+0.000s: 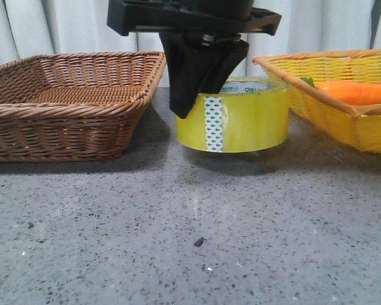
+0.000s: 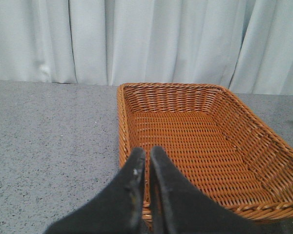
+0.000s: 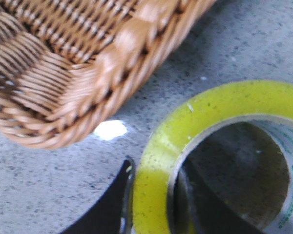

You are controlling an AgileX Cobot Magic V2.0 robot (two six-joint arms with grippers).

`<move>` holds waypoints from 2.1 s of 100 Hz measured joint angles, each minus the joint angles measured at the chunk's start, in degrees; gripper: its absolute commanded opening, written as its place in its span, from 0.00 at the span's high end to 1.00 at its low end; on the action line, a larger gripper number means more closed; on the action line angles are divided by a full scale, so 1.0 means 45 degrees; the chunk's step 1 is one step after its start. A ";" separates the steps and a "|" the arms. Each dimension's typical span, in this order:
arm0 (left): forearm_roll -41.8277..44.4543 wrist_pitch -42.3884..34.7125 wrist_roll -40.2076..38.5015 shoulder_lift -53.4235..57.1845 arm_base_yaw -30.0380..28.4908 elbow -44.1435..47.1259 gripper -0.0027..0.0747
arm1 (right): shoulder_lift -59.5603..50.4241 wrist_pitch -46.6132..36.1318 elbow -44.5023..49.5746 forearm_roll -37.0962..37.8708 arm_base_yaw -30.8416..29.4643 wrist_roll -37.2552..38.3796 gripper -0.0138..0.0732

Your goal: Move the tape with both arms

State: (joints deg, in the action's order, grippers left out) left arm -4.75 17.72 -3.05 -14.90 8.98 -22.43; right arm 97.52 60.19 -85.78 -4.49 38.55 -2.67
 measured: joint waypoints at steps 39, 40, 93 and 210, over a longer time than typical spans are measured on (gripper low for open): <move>-0.0383 0.0000 0.0000 0.0000 0.0000 -0.0030 0.97 | 0.0000 0.0114 -0.0052 0.0515 0.0000 0.0128 0.52; -0.0411 0.0000 0.0000 0.0000 0.0000 -0.0030 0.97 | 0.0000 0.0114 -0.0054 0.0515 0.0000 0.0128 0.52; -0.2244 -0.0825 0.0529 -0.0387 0.1896 -0.1403 0.40 | -0.3965 0.0492 -0.0102 0.1071 0.0000 0.0148 0.93; -0.0853 0.3187 0.3239 -1.5997 0.9434 -1.0482 0.40 | -1.2992 -0.0816 0.4475 0.1872 0.0000 0.0953 0.93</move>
State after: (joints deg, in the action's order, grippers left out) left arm -8.59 32.06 11.52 -86.89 51.43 -69.60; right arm 39.06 56.52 -65.64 3.93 38.55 1.61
